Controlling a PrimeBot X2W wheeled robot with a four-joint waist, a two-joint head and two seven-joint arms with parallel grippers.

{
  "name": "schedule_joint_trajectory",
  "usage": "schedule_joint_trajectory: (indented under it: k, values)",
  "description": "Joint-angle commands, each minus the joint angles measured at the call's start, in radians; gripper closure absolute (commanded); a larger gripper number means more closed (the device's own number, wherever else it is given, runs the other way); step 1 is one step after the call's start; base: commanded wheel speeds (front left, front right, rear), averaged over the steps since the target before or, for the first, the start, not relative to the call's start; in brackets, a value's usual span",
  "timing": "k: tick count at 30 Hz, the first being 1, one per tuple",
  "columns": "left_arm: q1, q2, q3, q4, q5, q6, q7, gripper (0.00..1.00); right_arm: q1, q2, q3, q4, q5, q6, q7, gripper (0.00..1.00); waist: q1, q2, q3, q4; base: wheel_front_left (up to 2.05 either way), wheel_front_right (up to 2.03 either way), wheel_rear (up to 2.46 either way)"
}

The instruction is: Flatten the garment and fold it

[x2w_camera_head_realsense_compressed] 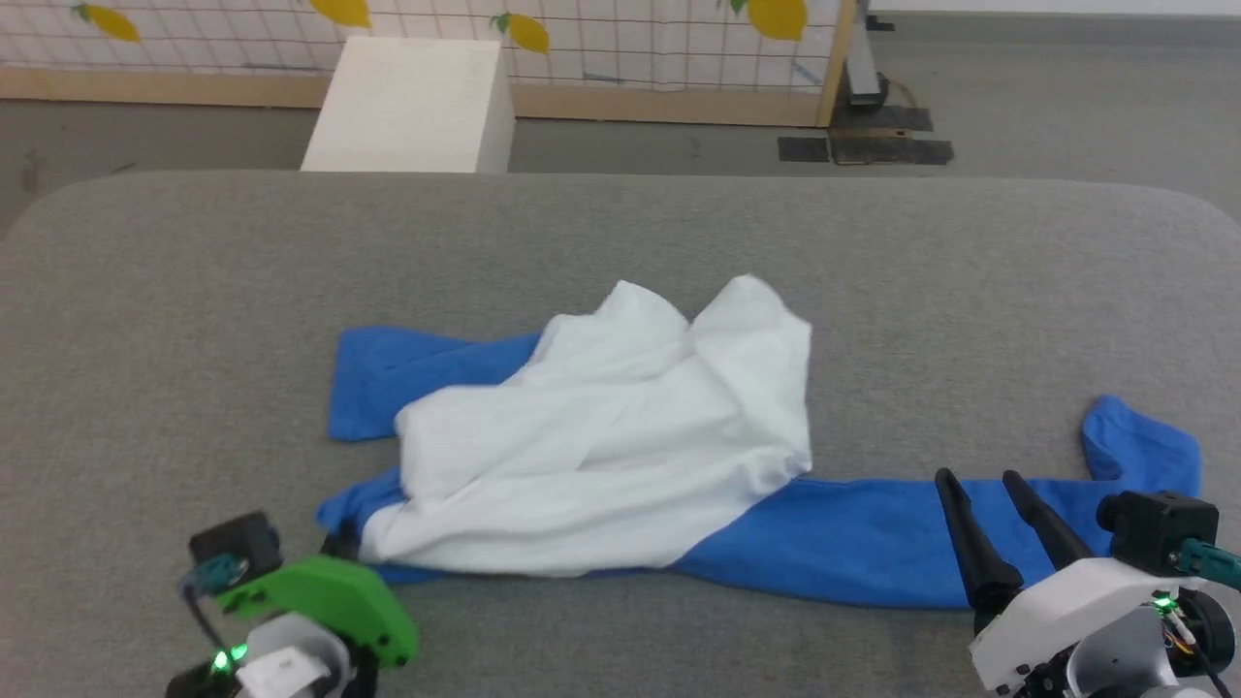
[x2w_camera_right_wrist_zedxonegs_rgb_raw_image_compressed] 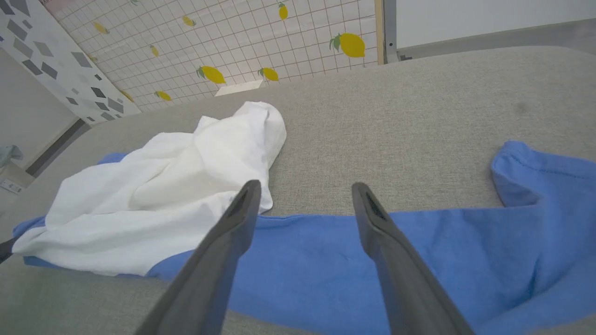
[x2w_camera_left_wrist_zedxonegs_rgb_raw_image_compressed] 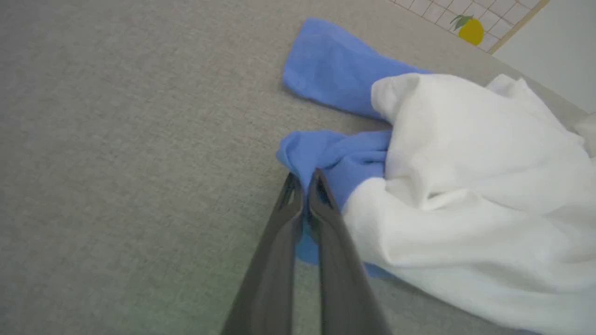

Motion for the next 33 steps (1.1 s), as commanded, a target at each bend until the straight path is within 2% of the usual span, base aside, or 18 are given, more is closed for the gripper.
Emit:
schedule_joint_trajectory:
  k: [1, 2, 3, 4, 6, 8, 12, 14, 17, 21, 28, 29, 31, 33]
  values:
    - [0.047, 0.012, 0.013, -0.021, -0.002, 0.025, 0.015, 1.0, 0.004, 0.0, 0.0, 0.0, -0.007, -0.001, -0.009, 0.0, 0.0, 0.0, 0.008, 0.036, 0.0, 0.0, 0.0]
    - [0.07, 0.012, 0.018, -0.033, -0.01, 0.038, 0.036, 1.0, 0.003, 0.0, 0.002, 0.001, -0.011, -0.001, -0.009, 0.0, 0.0, 0.0, 0.01, 0.044, 0.0, 0.0, 0.0]
    - [0.096, 0.009, 0.013, -0.047, -0.022, 0.043, 0.075, 0.59, 0.0, 0.0, 0.004, 0.002, -0.017, -0.001, -0.009, 0.0, 0.0, 0.0, 0.014, 0.055, 0.0, 0.0, 0.0]
    - [0.113, 0.007, 0.004, -0.062, -0.034, 0.038, 0.106, 0.0, -0.003, 0.0, 0.007, 0.003, -0.02, -0.001, -0.011, 0.0, 0.0, 0.0, 0.016, 0.063, 0.0, 0.0, 0.0]
    - [0.133, 0.003, -0.001, -0.106, -0.062, 0.011, 0.121, 0.0, -0.018, 0.0, 0.024, -0.001, -0.035, -0.001, -0.018, 0.0, 0.0, 0.0, 0.025, 0.082, 0.0, 0.0, 0.0]
    - [0.135, -0.006, 0.007, -0.151, -0.071, -0.012, 0.068, 0.0, -0.045, 0.0, 0.052, -0.006, -0.053, -0.001, -0.037, 0.0, 0.0, 0.0, 0.031, 0.099, 0.0, 0.0, 0.0]
    - [0.109, -0.027, 0.012, -0.193, -0.046, -0.056, -0.108, 0.0, -0.13, -0.001, 0.137, 0.007, -0.116, -0.001, -0.067, 0.0, 0.0, 0.0, 0.051, 0.132, 0.0, 0.0, 0.0]
    - [0.082, -0.035, 0.005, -0.192, -0.011, -0.077, -0.222, 0.0, -0.193, -0.023, 0.191, 0.044, -0.156, -0.001, -0.074, 0.0, 0.0, 0.0, 0.064, 0.149, 0.0, 0.0, 0.0]
    - [0.042, -0.046, -0.007, -0.169, 0.031, -0.093, -0.321, 0.0, -0.28, -0.047, 0.247, 0.119, -0.186, -0.001, -0.065, 0.0, 0.0, 0.0, 0.088, 0.175, 0.0, 0.0, 0.0]
    - [-0.009, -0.063, -0.016, -0.146, 0.083, -0.104, -0.354, 0.0, -0.389, -0.067, 0.313, 0.258, -0.195, -0.001, 0.019, 0.0, 0.0, 0.0, 0.123, 0.205, 0.0, 0.0, 0.0]
    - [-0.051, -0.087, 0.007, -0.153, 0.136, -0.132, -0.357, 0.0, -0.539, -0.101, 0.384, 0.461, -0.217, -0.001, 0.243, 0.0, 0.0, 0.0, 0.173, 0.236, 0.0, 0.0, 0.0]
    - [-0.052, -0.089, 0.008, -0.152, 0.138, -0.135, -0.357, 0.0, -0.552, -0.107, 0.392, 0.48, -0.216, -0.001, 0.272, 0.14, 0.0, 0.0, 0.177, 0.239, 0.0, 0.0, 0.0]
    - [-0.054, -0.091, 0.011, -0.152, 0.139, -0.139, -0.357, 0.0, -0.581, -0.124, 0.403, 0.508, -0.208, -0.001, 0.311, 1.0, 0.0, 0.0, 0.184, 0.244, 0.0, 0.0, 0.0]
    - [-0.055, -0.091, 0.008, -0.15, 0.13, -0.141, -0.358, 0.0, -0.609, -0.144, 0.397, 0.518, -0.193, -0.001, 0.317, 1.0, 0.0, 0.0, 0.188, 0.247, 0.0, 0.0, 0.0]
